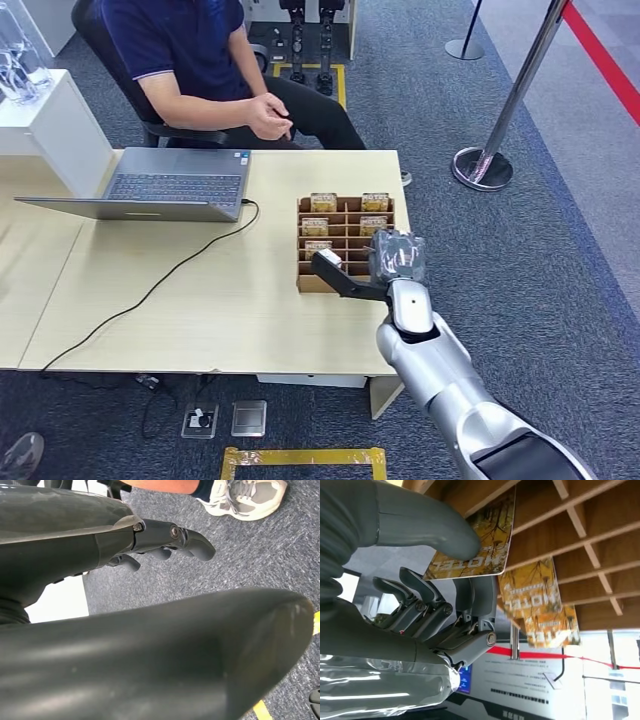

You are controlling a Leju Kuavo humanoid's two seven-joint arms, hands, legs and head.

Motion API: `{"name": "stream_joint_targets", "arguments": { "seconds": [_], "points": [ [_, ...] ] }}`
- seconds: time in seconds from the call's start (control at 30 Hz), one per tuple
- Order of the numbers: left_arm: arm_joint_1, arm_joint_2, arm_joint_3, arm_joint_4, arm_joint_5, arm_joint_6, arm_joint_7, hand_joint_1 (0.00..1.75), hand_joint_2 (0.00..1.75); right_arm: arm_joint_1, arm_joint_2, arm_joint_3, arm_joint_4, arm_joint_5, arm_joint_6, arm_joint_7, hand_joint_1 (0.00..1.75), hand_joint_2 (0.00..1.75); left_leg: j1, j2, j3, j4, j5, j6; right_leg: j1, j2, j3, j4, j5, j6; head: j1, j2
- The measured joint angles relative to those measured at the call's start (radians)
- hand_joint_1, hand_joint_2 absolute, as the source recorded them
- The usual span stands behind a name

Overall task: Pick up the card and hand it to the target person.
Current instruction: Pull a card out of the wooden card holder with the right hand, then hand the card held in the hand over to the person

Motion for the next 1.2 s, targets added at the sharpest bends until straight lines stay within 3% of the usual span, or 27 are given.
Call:
{"name": "stream_joint_targets", "arguments": {
  "seconds": [0.2, 0.4, 0.57, 0.7, 0.9, 1.1, 1.13, 1.2],
  "points": [
    [0.002, 0.001, 0.000, 0.000, -0.002, -0.001, 0.000, 0.00, 0.00, -0.029, -0.016, -0.007, -0.193, -0.028, 0.046, -0.063, 1.75, 1.75, 0.000, 0.000, 0.000, 0.000, 0.000, 0.000, 0.000, 0.000, -0.001, 0.000, 0.000, 0.000, 0.000, 0.000],
    [-0.002, 0.003, -0.001, 0.000, -0.016, -0.005, 0.000, 0.00, 0.00, -0.159, -0.019, -0.007, -0.429, -0.167, 0.161, -0.151, 1.75, 1.75, 0.000, 0.000, 0.000, 0.000, 0.001, 0.000, 0.000, 0.000, -0.001, 0.001, 0.001, -0.001, 0.000, 0.000],
    [-0.018, 0.003, -0.002, 0.000, -0.018, -0.006, -0.010, 0.00, 0.00, -0.274, 0.004, 0.011, -0.495, -0.292, 0.202, -0.180, 1.75, 1.75, 0.000, 0.000, 0.000, 0.000, 0.001, 0.000, 0.000, 0.000, -0.001, 0.001, 0.001, -0.001, 0.000, 0.000],
    [-0.032, 0.003, -0.006, 0.000, -0.029, -0.012, -0.013, 0.00, 0.00, -0.319, 0.037, 0.033, -0.446, -0.365, 0.160, -0.195, 1.75, 1.75, 0.000, 0.000, 0.000, 0.000, 0.001, 0.000, 0.000, 0.000, -0.001, 0.002, 0.001, -0.001, 0.000, 0.000],
    [-0.048, 0.002, -0.008, 0.000, -0.034, -0.014, -0.011, 0.00, 0.00, -0.355, 0.106, 0.071, -0.182, -0.439, 0.057, -0.240, 1.75, 1.75, 0.000, 0.000, 0.000, 0.000, 0.001, 0.000, 0.000, 0.000, 0.000, 0.002, 0.001, -0.001, 0.001, 0.000],
    [-0.047, 0.002, -0.008, 0.000, -0.033, -0.011, -0.005, 0.00, 0.00, -0.360, 0.150, 0.098, -0.011, -0.450, 0.041, -0.240, 1.72, 1.75, 0.000, 0.000, -0.001, 0.000, 0.002, -0.001, 0.000, 0.000, -0.001, 0.002, 0.001, -0.001, -0.001, 0.000],
    [-0.046, 0.002, -0.008, 0.001, -0.033, -0.011, -0.003, 0.00, 0.00, -0.360, 0.156, 0.102, 0.006, -0.447, 0.040, -0.236, 1.58, 1.75, 0.000, 0.000, -0.001, 0.000, 0.002, -0.001, 0.000, 0.000, -0.001, 0.002, 0.001, -0.001, -0.001, 0.000],
    [-0.044, 0.002, -0.009, 0.001, -0.035, -0.013, 0.001, 0.00, 0.00, -0.360, 0.166, 0.108, 0.038, -0.442, 0.037, -0.227, 0.70, 1.75, 0.000, 0.000, -0.002, 0.000, 0.002, -0.001, 0.000, 0.000, -0.002, 0.002, 0.001, -0.001, -0.001, 0.000]
  ]
}}
